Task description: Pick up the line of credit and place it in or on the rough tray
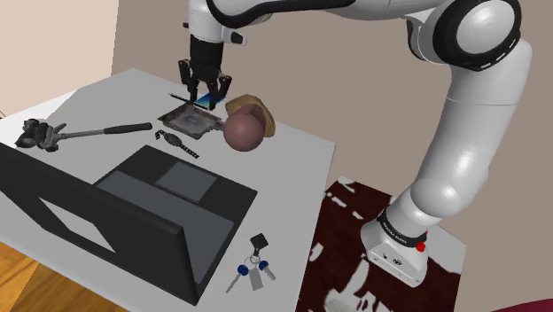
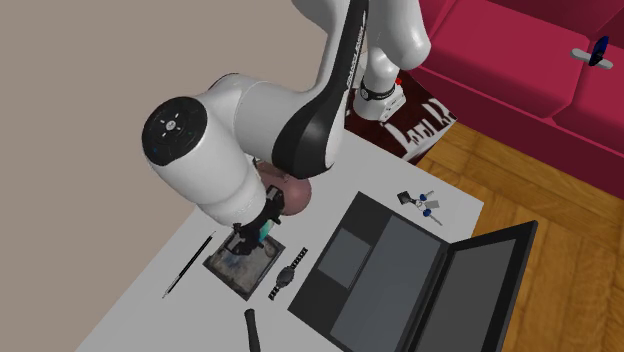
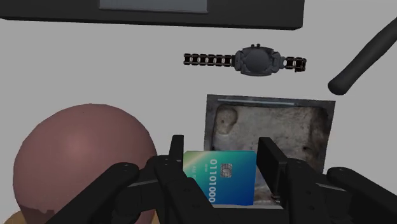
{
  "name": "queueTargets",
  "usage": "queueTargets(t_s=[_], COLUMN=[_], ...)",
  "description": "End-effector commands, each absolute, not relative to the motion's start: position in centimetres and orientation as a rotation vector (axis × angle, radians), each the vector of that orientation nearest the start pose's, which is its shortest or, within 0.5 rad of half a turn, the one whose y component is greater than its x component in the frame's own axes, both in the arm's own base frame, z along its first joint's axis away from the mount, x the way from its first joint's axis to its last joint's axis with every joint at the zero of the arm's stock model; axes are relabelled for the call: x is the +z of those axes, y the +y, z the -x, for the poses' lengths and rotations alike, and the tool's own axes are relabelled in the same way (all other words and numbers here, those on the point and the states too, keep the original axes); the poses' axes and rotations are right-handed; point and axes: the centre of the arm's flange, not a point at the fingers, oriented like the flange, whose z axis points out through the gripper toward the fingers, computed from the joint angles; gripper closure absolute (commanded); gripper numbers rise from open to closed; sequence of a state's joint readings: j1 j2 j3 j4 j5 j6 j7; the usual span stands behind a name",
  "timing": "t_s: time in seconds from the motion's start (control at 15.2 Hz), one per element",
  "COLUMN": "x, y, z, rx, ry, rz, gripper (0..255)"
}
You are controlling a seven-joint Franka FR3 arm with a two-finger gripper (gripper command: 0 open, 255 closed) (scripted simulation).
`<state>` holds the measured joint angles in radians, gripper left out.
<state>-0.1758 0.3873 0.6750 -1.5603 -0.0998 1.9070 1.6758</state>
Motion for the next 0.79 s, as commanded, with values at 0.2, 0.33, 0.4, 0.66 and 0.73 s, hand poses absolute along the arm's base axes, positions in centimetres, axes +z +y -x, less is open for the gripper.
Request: queueTargets(t_s=[0.2, 0.33, 0.4, 0.66, 0.73], x=[44.3, 43.3, 42.7, 40.6, 40.1], y=[25.9, 25.9, 25.9, 25.9, 25.9], z=[-61.2, -61.2, -61.2, -61.2, -61.2], rx=[0.159, 0.159, 0.159, 0.159, 0.159], ry=[1.697, 1.697, 1.697, 1.697, 1.697], rz=[2.513, 2.513, 2.513, 2.513, 2.513], gripper=[255, 255, 255, 255, 255])
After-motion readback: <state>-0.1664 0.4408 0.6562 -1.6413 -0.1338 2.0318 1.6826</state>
